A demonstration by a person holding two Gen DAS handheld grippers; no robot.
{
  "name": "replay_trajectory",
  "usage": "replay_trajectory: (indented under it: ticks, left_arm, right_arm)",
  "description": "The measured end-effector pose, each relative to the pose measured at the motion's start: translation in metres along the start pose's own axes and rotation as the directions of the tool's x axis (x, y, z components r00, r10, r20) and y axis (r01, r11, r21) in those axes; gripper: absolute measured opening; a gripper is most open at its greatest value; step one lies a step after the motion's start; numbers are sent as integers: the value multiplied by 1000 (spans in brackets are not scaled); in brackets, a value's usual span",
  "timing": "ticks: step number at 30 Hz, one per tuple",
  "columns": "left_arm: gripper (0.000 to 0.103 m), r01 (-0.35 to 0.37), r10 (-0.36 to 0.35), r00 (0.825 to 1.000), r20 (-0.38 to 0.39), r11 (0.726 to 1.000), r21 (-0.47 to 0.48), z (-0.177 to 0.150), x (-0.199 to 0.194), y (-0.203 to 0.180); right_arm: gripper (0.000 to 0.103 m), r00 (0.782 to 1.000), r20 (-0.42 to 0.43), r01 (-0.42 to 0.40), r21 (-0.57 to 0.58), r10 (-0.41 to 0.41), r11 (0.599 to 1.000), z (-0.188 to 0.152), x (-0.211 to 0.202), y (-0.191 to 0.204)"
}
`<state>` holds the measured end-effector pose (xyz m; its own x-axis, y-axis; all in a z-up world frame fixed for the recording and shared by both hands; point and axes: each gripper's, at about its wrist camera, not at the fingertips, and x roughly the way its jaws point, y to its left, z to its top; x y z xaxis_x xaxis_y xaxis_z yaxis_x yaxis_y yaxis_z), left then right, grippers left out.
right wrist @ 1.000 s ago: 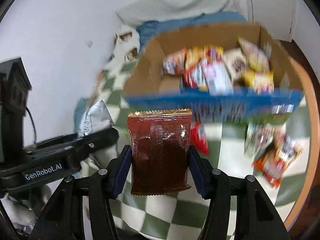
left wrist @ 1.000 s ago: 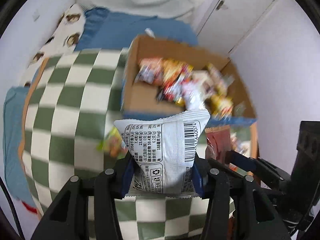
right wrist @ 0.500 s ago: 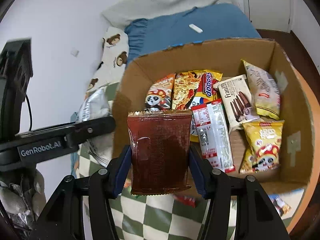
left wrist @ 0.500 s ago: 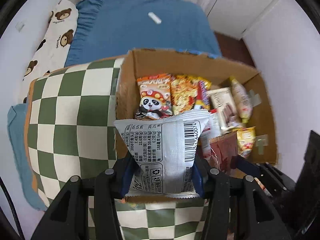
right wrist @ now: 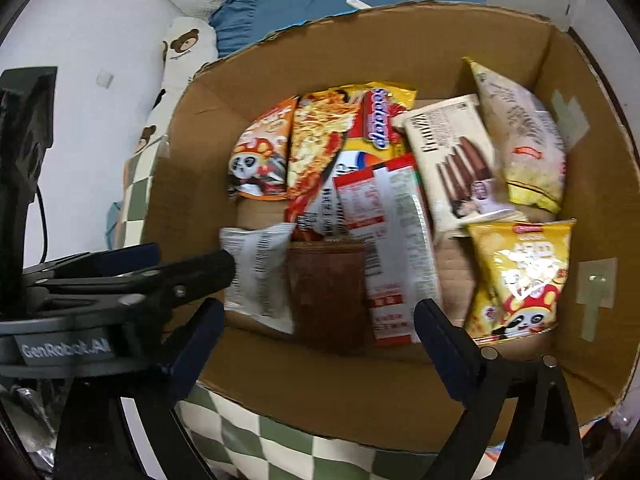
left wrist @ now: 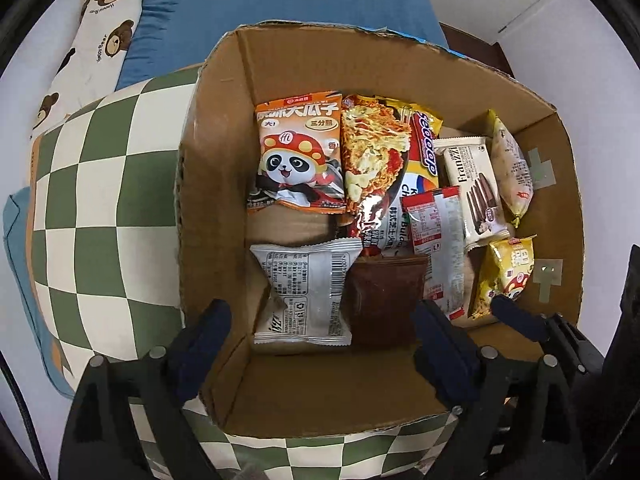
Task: Organize snacks
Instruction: 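Move both grippers back toward the snacks on the blanket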
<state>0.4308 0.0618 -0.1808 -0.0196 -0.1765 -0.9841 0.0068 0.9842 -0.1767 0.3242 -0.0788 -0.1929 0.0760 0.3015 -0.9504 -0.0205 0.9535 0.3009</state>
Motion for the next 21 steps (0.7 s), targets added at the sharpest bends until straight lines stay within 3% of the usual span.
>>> replay_trajectory:
  ticks: [12, 17, 21]
  left_arm:
    - [94, -50, 51, 990, 130, 999, -15, -16, -24, -6]
    - [94, -43, 43, 969, 243, 999, -6, -38, -53, -11]
    - [94, -66, 61, 934, 352, 998, 2, -61, -78, -19]
  right_arm:
    - [98, 985, 106, 138, 10, -138, 990, -12, -44, -26]
    - [98, 958, 225, 183, -8, -176, 983, -30, -82, -21]
    - [98, 930, 316, 206, -19, -189, 978, -47, -110, -15]
